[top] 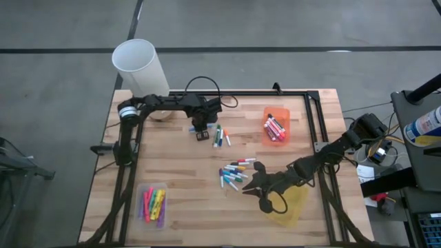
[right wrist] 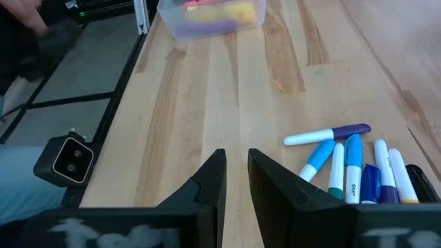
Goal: Pick & Place Markers
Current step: Put the blue marker pen into the transparent bin
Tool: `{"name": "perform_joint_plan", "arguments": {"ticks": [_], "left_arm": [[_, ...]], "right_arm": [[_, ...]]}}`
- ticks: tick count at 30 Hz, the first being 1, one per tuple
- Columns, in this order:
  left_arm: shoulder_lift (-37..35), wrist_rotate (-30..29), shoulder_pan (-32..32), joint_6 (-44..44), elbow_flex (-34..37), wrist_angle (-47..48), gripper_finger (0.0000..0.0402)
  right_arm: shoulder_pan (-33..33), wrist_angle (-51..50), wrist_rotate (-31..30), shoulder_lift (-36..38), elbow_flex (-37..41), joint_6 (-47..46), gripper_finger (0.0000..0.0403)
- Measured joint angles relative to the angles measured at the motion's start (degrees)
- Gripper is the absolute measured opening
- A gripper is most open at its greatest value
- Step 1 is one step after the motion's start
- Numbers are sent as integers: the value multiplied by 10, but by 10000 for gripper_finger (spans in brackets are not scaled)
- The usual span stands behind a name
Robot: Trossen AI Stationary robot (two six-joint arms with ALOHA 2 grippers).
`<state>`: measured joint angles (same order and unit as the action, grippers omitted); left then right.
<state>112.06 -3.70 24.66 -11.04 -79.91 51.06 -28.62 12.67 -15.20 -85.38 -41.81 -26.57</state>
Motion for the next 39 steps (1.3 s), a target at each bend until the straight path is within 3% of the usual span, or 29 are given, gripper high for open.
{"name": "perform_joint_plan", "arguments": {"ticks": [4, 7, 14, 25, 34, 39], "left_arm": [[-37, 7, -9, 55, -6, 70, 43], [-72, 44, -25, 122, -1, 118, 43], [-189, 122, -120, 269, 32, 165, 49], [-346, 79, -378, 646, 103, 159, 52], [-374, 28, -590, 1007, 163, 150, 52], [-370, 37, -671, 1201, 209, 96, 53]], "right_arm": [[0, 0, 0, 0, 2, 5, 57], [0, 0, 0, 0, 5, 12, 57], [2, -2, -1, 0, 5, 17, 57], [2, -1, 0, 0, 5, 15, 57], [2, -1, 0, 0, 1, 15, 57], [1, -1, 0, 0, -1, 17, 57]]}}
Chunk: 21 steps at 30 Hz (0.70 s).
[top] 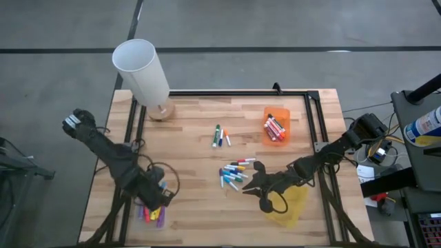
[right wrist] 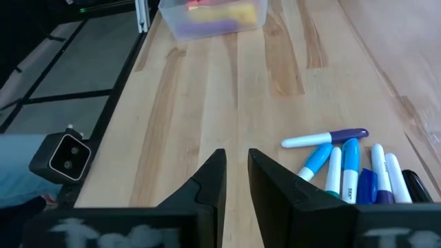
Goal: Pick & Place Markers
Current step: Put the blue marker pen into the transparent bin
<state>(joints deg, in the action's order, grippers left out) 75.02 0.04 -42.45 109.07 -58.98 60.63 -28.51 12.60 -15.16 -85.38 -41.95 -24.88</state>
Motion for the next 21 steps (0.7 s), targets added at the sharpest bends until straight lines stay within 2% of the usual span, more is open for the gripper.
{"name": "perform_joint_plan", "arguments": {"ticks": [7, 16, 21], "left_arm": [[9, 0, -55, 99, 50, -87, 53], [23, 24, -60, 160, 97, -100, 55], [21, 41, -60, 151, 106, -100, 93]], "right_arm": [[0, -1, 2, 0, 0, 0, 57], [0, -1, 2, 0, 0, 0, 57], [0, -1, 1, 0, 0, 0, 57]]}}
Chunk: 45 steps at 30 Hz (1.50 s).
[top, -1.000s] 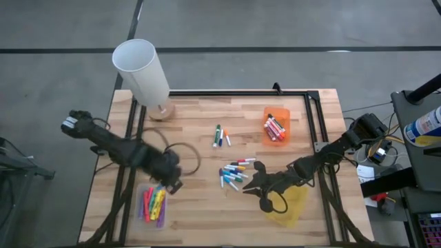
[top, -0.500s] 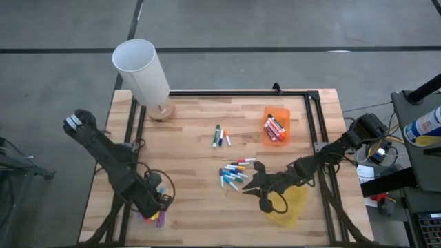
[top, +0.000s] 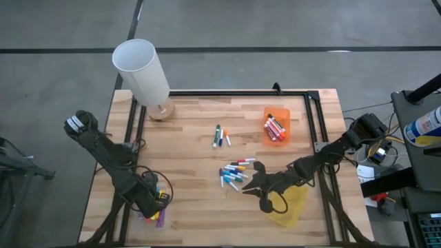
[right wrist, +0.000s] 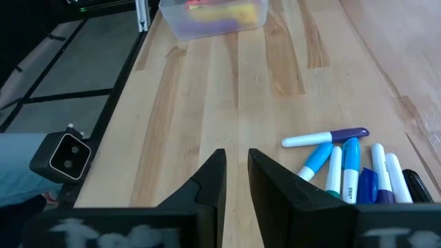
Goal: Pick & Place Markers
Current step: Put the blue marker pen into the transparent bin, then put the green eraser marker into the orange bin
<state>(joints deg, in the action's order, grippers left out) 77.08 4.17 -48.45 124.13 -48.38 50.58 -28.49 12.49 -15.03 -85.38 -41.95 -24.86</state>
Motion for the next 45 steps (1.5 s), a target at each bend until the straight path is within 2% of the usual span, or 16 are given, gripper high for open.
{"name": "perform_joint_plan", "arguments": {"ticks": [6, 11, 20, 28, 36, 39, 41, 45], "left_arm": [[-3, 15, 3, -32, -2, 3, 161], [-22, 19, 7, -49, -14, 3, 173], [-70, -88, 30, -98, -24, 4, 174], [-104, -209, 96, -175, -26, -1, 174], [-110, -232, 163, -291, -27, -42, 174], [-109, -282, 168, -353, -26, -79, 174], [-109, -340, 167, -403, -26, -107, 174], [-109, -504, 157, -558, -17, -210, 174]], "right_arm": [[0, 0, 0, 0, 0, 4, 57], [2, 0, -2, 0, 0, 5, 57], [8, 2, -3, 0, 0, 0, 57], [8, 3, -15, 0, 0, 0, 57], [10, 9, -17, 0, 0, 0, 57], [11, 26, -19, 0, 0, -7, 57], [14, 40, -20, 0, 0, -14, 57], [25, 44, -20, 0, -16, -12, 57]]}}
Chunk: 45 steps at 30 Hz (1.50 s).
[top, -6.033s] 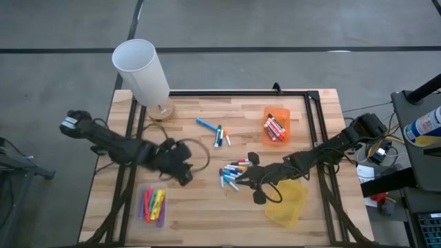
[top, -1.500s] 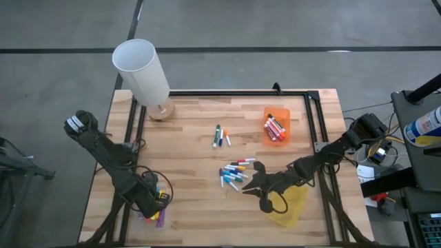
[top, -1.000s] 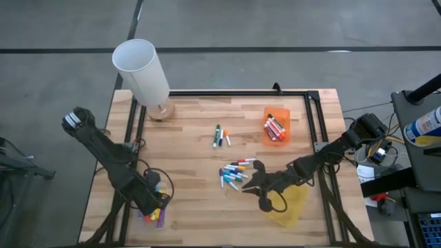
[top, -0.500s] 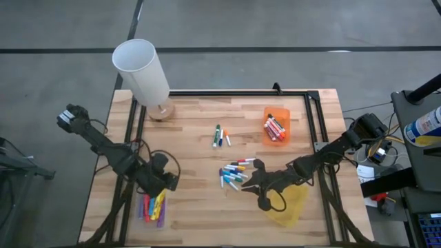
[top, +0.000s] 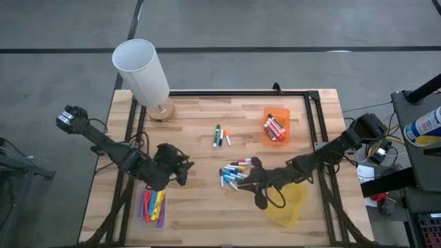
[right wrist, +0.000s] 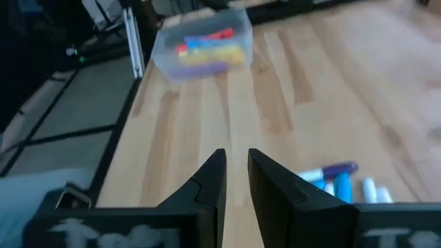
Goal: Pick & Place Markers
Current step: Put the green eraser marker into the orange bin
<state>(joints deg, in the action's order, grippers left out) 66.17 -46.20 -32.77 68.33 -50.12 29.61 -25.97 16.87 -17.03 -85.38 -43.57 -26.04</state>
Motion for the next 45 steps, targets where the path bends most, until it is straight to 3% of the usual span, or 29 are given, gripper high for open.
{"name": "perform_joint_plan", "arguments": {"ticks": [2, 5, 8, 13, 17, 20, 25, 29, 33, 38, 45], "left_arm": [[0, -61, -8, -91, 10, -66, 174], [0, -94, -9, -179, 28, -130, 174], [1, -120, -9, -240, 51, -198, 174], [1, -125, -9, -366, 115, -345, 174], [1, -74, -9, -468, 158, -451, 174], [0, -16, -9, -510, 177, -496, 174], [-1, 143, -7, -556, 181, -528, 174], [-7, 230, -8, -588, 178, -566, 174], [-9, 245, -7, -613, 174, -595, 174], [-9, 246, -7, -575, 175, -583, 174], [-9, 272, -9, -550, 175, -577, 174]], "right_arm": [[7, 3, -2, 0, -6, 28, 57], [15, 2, -35, 0, -9, 46, 57], [33, 0, -78, 0, -9, 4, 57], [89, -29, -85, 0, -12, -90, 57], [141, -92, -76, 0, -31, -143, 57], [182, -148, -28, 0, -66, -162, 56], [239, -269, 27, 0, -141, -171, 52], [284, -334, 39, 0, -198, -161, 52], [315, -388, 41, 0, -246, -161, 52], [334, -421, 74, -10, -279, -190, 52], [349, -441, 156, -109, -333, -205, 52]]}}
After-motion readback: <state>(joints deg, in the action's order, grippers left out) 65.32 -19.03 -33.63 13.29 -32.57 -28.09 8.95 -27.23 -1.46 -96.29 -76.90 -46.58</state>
